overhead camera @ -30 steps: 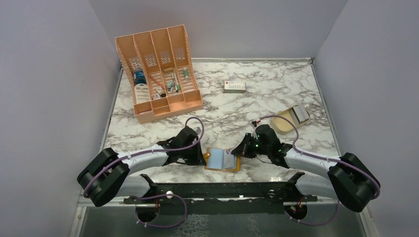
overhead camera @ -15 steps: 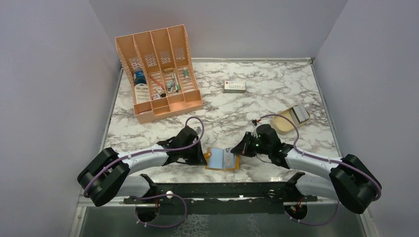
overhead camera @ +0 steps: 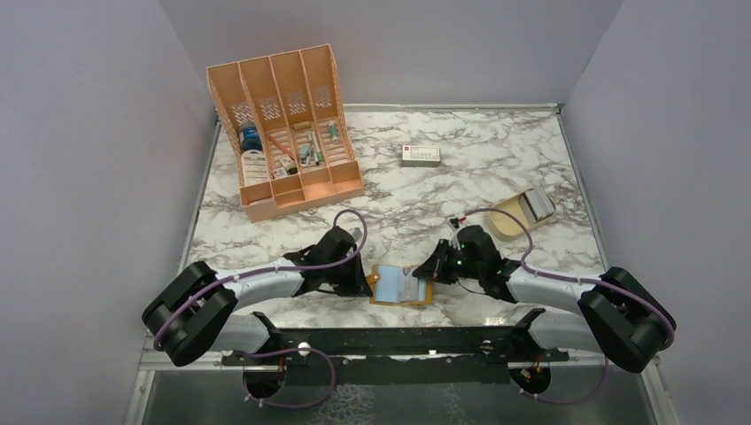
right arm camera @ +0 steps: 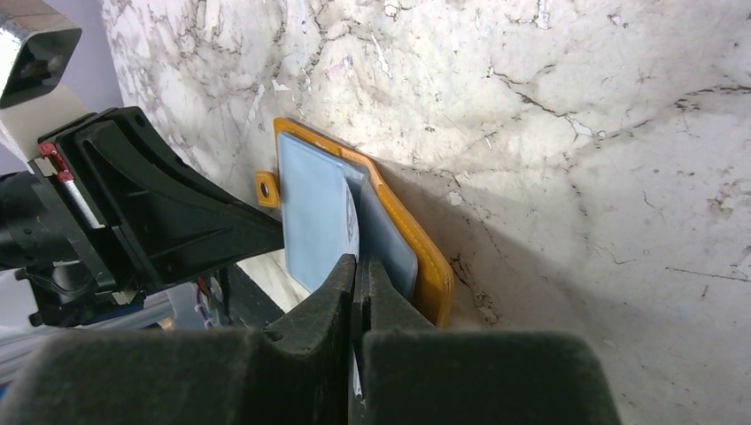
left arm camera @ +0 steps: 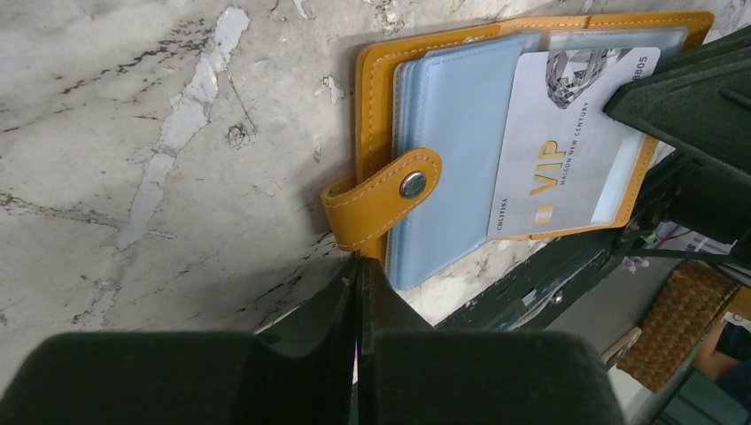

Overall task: Put the credit cards into the card holder
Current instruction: Insert the credit card into the card holder.

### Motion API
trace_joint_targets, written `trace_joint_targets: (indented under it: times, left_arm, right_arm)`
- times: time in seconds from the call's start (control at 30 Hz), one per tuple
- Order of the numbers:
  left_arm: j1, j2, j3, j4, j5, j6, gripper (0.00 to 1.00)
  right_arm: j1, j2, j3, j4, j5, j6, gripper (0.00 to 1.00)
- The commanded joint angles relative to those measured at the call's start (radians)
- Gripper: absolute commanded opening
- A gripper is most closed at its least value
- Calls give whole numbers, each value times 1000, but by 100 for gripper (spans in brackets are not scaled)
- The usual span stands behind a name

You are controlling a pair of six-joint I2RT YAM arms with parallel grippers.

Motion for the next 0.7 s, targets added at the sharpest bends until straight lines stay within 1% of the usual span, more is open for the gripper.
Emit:
trace_joint_targets:
  times: [0.0,0.37,0.67]
  left_arm:
    - [-2,7,-11,28,24,-5,5]
    - [-2,7,-12,31,28,-3,5]
    - [-2,17,-14,44,42,-5,5]
  right_arm:
    - [11,9,-18,20,16,-1,1]
    - [20,6,-22,32,63,-15,1]
    - [27,3,-37,73,115,-37,1]
